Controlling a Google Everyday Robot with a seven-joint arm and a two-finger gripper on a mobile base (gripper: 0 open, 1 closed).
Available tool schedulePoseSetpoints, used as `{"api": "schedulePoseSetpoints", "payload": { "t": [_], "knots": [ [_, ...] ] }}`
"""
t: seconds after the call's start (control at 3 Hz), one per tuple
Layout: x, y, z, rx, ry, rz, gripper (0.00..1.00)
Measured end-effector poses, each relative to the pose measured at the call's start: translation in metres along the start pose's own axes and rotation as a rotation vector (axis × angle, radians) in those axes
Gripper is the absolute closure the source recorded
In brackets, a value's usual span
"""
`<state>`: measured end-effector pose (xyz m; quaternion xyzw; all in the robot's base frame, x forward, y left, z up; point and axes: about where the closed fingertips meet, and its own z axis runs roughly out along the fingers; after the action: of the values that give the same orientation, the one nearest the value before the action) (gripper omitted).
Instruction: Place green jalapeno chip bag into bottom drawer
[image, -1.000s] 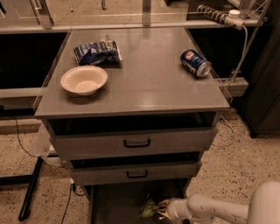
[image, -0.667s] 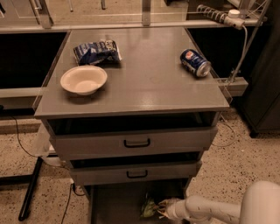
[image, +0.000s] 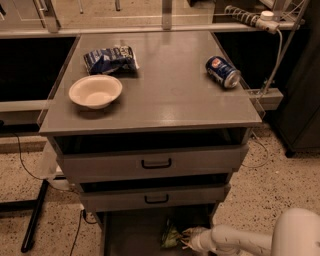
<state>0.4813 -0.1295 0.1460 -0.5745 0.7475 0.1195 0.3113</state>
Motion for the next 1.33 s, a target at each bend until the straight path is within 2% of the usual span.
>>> {"api": "schedulePoseSetpoints", "payload": {
  "t": [1.0,1.33],
  "knots": [
    [0.0,0.0001,0.0001,0.0,0.0,0.0,0.12],
    [0.0,0.0001,0.0001,0.0,0.0,0.0,0.0]
  ]
}}
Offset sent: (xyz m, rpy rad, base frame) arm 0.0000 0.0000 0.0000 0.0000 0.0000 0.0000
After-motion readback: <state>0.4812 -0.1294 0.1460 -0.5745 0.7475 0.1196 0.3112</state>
